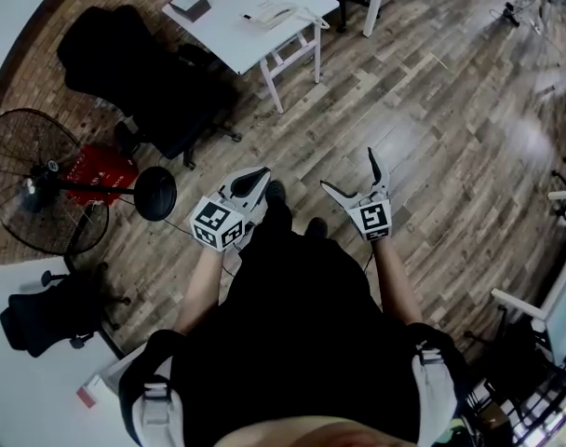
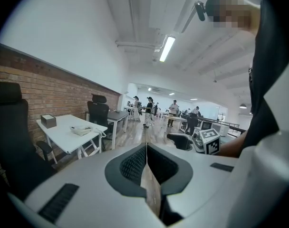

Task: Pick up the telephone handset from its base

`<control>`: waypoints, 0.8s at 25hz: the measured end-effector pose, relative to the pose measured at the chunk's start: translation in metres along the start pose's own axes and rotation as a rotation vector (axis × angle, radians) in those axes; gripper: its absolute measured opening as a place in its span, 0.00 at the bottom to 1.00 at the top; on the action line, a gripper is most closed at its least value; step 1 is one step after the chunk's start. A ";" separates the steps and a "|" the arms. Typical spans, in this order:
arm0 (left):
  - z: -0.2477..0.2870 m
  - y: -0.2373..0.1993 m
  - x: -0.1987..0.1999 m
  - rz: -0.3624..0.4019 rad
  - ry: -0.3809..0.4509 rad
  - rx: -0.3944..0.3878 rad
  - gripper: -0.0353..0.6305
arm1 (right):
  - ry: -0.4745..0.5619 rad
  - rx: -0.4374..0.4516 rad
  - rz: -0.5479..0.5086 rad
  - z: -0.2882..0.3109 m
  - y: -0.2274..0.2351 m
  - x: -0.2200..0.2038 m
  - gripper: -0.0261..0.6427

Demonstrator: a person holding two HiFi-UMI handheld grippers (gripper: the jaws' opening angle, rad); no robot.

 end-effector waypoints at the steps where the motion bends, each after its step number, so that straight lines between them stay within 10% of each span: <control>1: 0.000 -0.003 -0.001 -0.006 0.003 0.002 0.08 | -0.003 -0.001 0.001 0.003 0.000 0.001 0.91; 20: 0.031 -0.108 0.017 -0.063 0.064 -0.038 0.08 | -0.032 -0.091 -0.009 0.098 0.035 0.043 0.91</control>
Point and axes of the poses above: the fingertips, and each gripper's own axes: z forward along the fingers, y to its right, x out of its top, the point moved 7 cm from there along -z, backward along the fingers
